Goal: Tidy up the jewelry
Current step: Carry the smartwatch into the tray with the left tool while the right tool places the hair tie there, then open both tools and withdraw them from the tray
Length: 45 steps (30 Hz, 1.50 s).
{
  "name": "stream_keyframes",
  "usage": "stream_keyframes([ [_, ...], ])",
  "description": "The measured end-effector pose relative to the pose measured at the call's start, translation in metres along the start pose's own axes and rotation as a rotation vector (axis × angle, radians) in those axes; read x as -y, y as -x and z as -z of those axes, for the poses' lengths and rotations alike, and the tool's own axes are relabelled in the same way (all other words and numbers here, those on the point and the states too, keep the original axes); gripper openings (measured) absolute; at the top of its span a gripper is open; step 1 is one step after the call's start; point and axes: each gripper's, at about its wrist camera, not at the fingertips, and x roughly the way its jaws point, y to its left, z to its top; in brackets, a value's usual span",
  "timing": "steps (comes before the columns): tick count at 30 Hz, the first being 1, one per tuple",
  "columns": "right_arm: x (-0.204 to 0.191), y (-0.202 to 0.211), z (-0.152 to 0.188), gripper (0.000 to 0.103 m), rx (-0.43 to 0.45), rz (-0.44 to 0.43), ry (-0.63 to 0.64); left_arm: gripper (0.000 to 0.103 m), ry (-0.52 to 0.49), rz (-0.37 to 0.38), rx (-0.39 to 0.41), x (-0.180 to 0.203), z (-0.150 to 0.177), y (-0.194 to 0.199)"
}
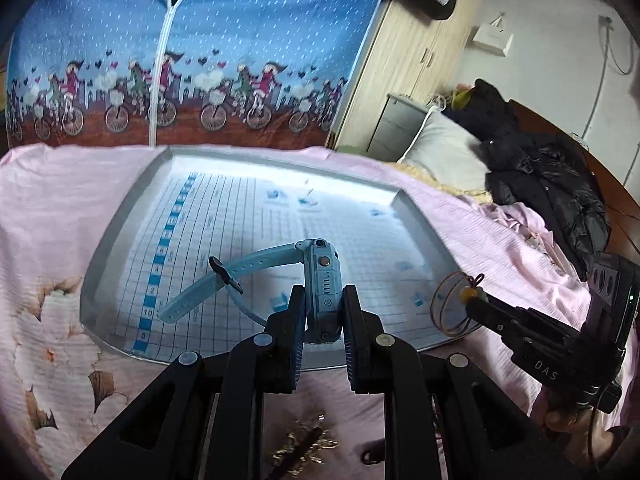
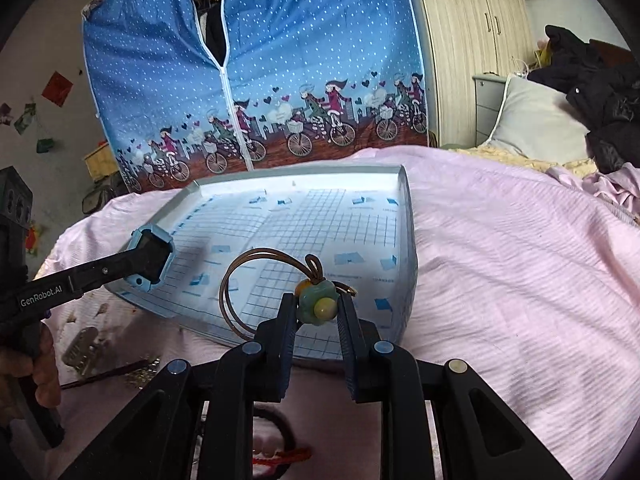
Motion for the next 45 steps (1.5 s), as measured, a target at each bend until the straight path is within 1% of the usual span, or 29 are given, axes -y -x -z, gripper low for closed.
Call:
stream_keyframes([
  [5,0.004,-0.007,0.004,0.020,-0.041,0.008,0.001,0.014,0.011,-0.032,-0.044,-0.009,0.011,-0.010],
  [8,0.004,-0.008,0.004,0.021,-0.048,0.016,0.007,0.014,-0.030,-0.061,-0.064,-0.002,0.014,-0.015],
  [11,0.003,-0.010,0.004,0.021,-0.057,0.021,0.017,0.015,-0.052,-0.092,-0.068,0.004,0.019,-0.017],
  [13,0.002,-0.009,0.005,0.023,-0.058,0.016,0.021,0.016,-0.067,-0.121,-0.079,0.008,0.021,-0.019],
  [15,0.000,-0.008,0.006,0.038,-0.053,0.017,0.024,0.020,-0.081,-0.146,-0.075,0.011,0.023,-0.019],
  [16,0.000,-0.006,0.006,0.041,-0.046,0.018,0.025,0.029,-0.084,-0.155,-0.070,0.013,0.024,-0.018],
  [17,0.000,-0.004,0.006,0.042,-0.039,0.022,0.026,0.042,-0.085,-0.169,-0.060,0.014,0.026,-0.015],
  [18,0.000,-0.003,0.005,0.043,-0.035,0.027,0.026,0.048,-0.082,-0.180,-0.048,0.015,0.027,-0.013],
  [19,0.000,0.001,0.004,0.045,-0.028,0.032,0.023,0.056,-0.077,-0.190,-0.030,0.015,0.027,-0.008],
  [21,0.001,0.010,0.003,0.059,-0.005,0.038,0.013,0.059,-0.061,-0.218,0.011,0.014,0.027,0.004],
  [22,0.002,0.016,0.003,0.063,0.014,0.040,0.008,0.062,-0.049,-0.232,0.029,0.014,0.025,0.011],
  [23,0.002,0.023,0.003,0.072,0.033,0.038,0.004,0.067,-0.029,-0.242,0.050,0.013,0.025,0.020],
  [24,0.001,0.030,0.002,0.082,0.049,0.030,0.002,0.070,-0.008,-0.245,0.069,0.013,0.024,0.029],
  [25,0.000,0.036,0.002,0.086,0.065,0.024,0.001,0.074,0.014,-0.240,0.096,0.013,0.024,0.040],
  [27,-0.003,0.055,0.002,0.103,0.110,0.020,0.001,0.080,0.047,-0.227,0.150,0.014,0.022,0.060],
  [29,-0.007,0.072,0.002,0.103,0.144,-0.004,0.003,0.085,0.068,-0.206,0.189,0.020,0.018,0.077],
  [32,-0.016,0.092,-0.001,0.103,0.171,-0.025,0.029,0.085,0.078,-0.167,0.225,0.031,0.015,0.102],
  [34,-0.024,0.105,0.000,0.103,0.196,-0.029,0.048,0.086,0.075,-0.135,0.245,0.039,0.020,0.120],
  [35,-0.028,0.111,0.002,0.103,0.205,-0.033,0.056,0.089,0.070,-0.139,0.250,0.042,0.023,0.129],
  [37,-0.036,0.122,0.007,0.103,0.218,-0.038,0.069,0.095,0.051,-0.172,0.265,0.050,0.031,0.148],
  [40,-0.046,0.139,0.016,0.103,0.238,-0.042,0.082,0.097,0.036,-0.193,0.318,0.061,0.049,0.175],
  [41,-0.049,0.145,0.020,0.103,0.244,-0.047,0.082,0.100,0.032,-0.200,0.339,0.065,0.054,0.184],
  [42,-0.052,0.152,0.024,0.103,0.250,-0.052,0.082,0.102,0.028,-0.208,0.357,0.068,0.060,0.194],
  [45,-0.061,0.172,0.038,0.103,0.272,-0.056,0.088,0.101,0.000,-0.219,0.387,0.077,0.079,0.215],
])
